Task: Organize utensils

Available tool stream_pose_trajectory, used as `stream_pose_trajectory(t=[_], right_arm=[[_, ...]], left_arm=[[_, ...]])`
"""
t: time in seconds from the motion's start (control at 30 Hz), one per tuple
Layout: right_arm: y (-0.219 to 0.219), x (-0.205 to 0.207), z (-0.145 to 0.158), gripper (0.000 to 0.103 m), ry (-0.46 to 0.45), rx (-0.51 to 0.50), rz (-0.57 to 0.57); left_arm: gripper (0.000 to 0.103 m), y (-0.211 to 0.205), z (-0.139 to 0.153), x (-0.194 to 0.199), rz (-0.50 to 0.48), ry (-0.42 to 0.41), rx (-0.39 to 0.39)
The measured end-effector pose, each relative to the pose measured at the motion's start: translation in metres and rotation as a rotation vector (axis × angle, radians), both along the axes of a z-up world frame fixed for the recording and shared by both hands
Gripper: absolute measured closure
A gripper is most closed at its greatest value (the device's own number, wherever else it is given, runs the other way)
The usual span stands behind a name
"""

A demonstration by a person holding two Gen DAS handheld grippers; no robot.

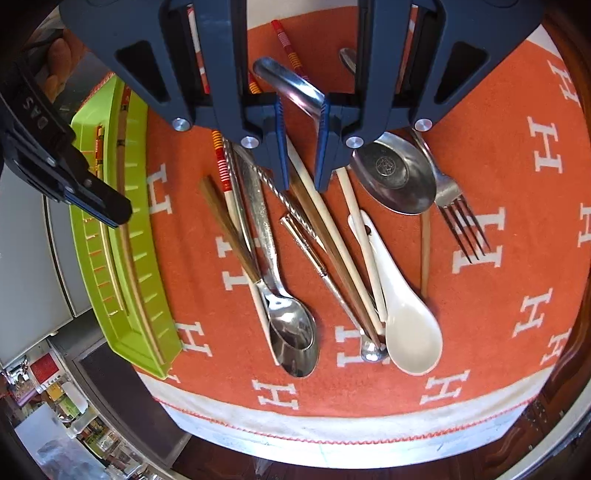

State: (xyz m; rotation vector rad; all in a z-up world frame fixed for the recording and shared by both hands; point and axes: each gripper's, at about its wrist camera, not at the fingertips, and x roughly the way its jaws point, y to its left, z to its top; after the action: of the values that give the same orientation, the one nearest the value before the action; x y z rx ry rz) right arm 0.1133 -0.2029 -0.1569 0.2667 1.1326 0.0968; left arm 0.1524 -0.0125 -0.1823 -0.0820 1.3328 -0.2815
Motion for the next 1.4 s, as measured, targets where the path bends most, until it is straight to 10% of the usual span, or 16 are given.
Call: stream_pose_trajectory(t=[1.4], right_arm=[[0.008, -0.002, 0.002, 0.097, 0.006, 0.045, 0.014]], left_arm=[[0.103, 0.012, 0.0, -0.013, 0.054, -0.005, -0.082]])
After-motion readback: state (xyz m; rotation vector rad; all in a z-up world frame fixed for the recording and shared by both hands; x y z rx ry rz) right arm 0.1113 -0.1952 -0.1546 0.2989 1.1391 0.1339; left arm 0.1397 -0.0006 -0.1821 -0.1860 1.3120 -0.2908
